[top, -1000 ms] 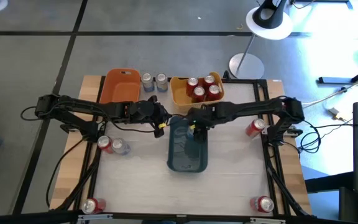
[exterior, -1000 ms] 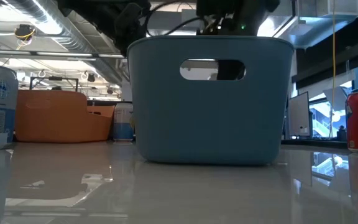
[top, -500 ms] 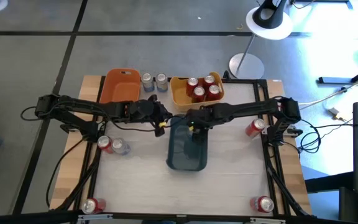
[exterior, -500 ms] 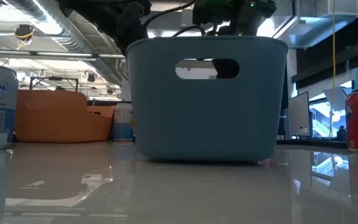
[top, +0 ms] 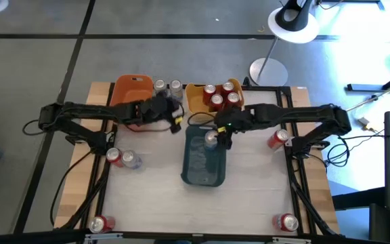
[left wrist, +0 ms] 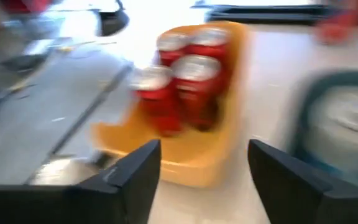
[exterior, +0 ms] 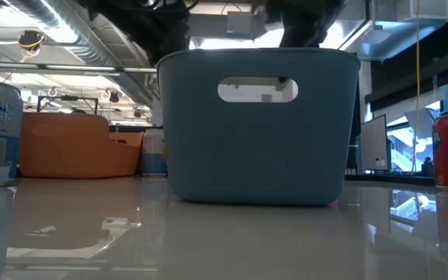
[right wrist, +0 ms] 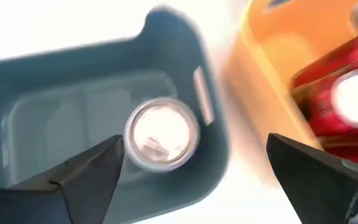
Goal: Sort soda cans
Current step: Put the top right white soda can into the blue bin
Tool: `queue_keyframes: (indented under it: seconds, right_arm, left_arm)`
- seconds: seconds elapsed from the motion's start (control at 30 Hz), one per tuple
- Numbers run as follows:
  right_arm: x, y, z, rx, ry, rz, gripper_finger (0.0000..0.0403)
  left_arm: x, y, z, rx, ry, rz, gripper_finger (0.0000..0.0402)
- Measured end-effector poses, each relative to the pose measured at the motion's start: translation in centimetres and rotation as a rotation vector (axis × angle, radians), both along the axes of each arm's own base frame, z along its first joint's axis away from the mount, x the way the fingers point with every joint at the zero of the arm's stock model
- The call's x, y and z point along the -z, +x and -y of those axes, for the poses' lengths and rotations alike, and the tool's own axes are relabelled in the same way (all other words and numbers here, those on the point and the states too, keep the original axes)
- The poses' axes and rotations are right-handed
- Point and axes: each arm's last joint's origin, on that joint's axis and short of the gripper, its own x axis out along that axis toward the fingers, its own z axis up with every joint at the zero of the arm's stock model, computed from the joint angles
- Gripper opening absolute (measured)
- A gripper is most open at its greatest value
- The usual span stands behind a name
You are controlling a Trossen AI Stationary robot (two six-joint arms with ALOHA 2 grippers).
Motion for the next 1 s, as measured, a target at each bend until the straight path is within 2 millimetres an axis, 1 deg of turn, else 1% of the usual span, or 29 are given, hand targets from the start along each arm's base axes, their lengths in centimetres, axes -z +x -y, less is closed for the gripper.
queue_keyframes:
  seconds: [0.1,0.2,0.43,0.53,0.6,0.67,0.77,0.87,1.0]
  right_arm:
    - [-0.5,0.0,0.0,-0.006,-0.062,0.038,0.039]
    - [-0.2,0.5,0.1,-0.028,-0.086,0.085,0.039]
    - [3.1,0.9,0.9,-0.047,-0.223,0.109,0.039]
    - [4.3,0.9,1.5,-0.032,-0.227,0.12,0.039]
    - [4.6,0.9,1.8,-0.033,-0.209,0.13,0.039]
    - [4.7,0.9,1.8,-0.055,-0.19,0.133,0.039]
    - [4.6,1.0,1.8,-0.098,-0.22,0.142,0.039]
    - [4.4,1.2,1.7,-0.121,-0.234,0.158,0.039]
    - [4.4,1.2,1.7,-0.133,-0.238,0.151,0.039]
  left_arm:
    - [-1.4,-0.4,-2.2,-0.104,0.053,0.006,0.0255]
    - [-3.0,-0.9,-4.2,-0.165,0.088,0.019,0.0259]
    - [-5.7,-3.3,-9.4,-0.321,0.121,0.059,0.0246]
    - [-6.2,-4.0,-11.4,-0.281,0.031,0.062,0.0241]
    - [-6.0,-4.3,-12.7,-0.243,-0.069,0.022,0.0238]
    - [-5.8,-4.1,-14.0,-0.222,-0.157,-0.028,0.0238]
    - [-5.1,-3.6,-15.6,-0.219,-0.261,-0.114,0.0237]
    - [-3.8,-2.7,-16.6,-0.21,-0.298,-0.186,0.0237]
    - [-1.8,-1.4,-17.8,-0.155,-0.263,-0.255,0.0237]
